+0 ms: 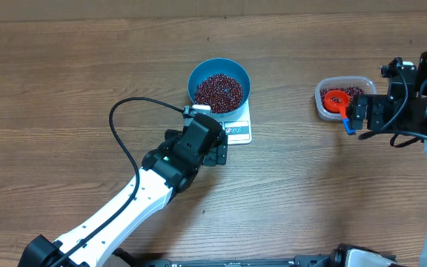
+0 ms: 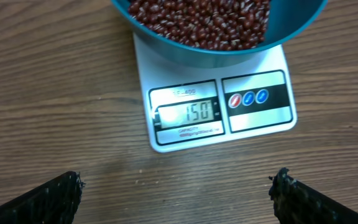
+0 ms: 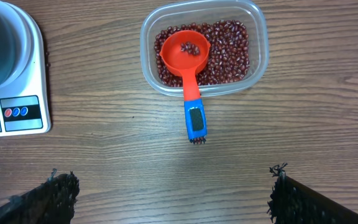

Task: Scoop item into bowl and weigh 150g on scale

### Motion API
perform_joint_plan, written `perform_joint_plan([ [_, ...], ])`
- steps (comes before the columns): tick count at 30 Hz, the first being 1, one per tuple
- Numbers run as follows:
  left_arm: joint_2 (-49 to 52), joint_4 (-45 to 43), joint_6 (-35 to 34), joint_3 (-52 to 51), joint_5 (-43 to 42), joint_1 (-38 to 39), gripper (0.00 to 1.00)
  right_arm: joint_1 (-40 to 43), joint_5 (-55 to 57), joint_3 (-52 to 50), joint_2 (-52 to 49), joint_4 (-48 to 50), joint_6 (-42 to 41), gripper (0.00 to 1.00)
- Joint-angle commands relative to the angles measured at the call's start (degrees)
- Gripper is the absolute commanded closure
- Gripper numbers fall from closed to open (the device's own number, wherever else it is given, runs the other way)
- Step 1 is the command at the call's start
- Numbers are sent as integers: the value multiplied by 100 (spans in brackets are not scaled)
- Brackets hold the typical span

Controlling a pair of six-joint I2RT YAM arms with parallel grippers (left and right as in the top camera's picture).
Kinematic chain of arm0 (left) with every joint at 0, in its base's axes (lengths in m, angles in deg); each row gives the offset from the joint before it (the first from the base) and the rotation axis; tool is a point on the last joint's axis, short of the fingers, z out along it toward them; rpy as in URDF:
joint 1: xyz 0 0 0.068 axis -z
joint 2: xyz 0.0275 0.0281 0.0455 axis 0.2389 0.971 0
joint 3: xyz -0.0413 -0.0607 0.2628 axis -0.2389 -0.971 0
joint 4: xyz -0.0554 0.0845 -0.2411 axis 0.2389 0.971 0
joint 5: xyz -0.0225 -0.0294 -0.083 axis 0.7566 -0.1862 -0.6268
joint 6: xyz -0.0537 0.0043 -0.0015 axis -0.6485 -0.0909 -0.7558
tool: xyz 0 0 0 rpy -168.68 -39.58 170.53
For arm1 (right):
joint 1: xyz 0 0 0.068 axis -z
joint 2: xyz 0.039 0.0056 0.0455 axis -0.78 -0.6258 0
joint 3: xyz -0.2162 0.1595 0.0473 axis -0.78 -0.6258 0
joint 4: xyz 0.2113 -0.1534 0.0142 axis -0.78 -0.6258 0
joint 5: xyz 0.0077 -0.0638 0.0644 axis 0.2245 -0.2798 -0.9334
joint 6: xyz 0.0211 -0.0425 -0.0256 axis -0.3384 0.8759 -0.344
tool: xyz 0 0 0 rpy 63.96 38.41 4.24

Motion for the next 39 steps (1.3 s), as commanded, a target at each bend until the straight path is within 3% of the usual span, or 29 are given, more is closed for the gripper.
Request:
perform_joint_plan([
  [1, 33, 140, -81, -15, 188, 24, 0, 7, -35, 153, 31, 35, 44, 0],
  [6, -109, 590, -35, -24, 223, -76, 0, 7, -35, 153, 31, 35, 44, 0],
  [10, -599, 199, 487, -245, 304, -282, 0, 7, -35, 153, 31, 35, 44, 0],
  [17, -2312, -1827, 1847, -1596, -2, -748, 0, 7, -35, 153, 31, 35, 44, 0],
  [23, -4037, -3639, 2844, -3132, -1182, -1613, 0, 7, -35, 153, 31, 37, 44, 0],
  [39, -7654, -4642, 3174, -4830, -2118, -3366, 0, 7, -35, 153, 31, 37, 44, 0],
])
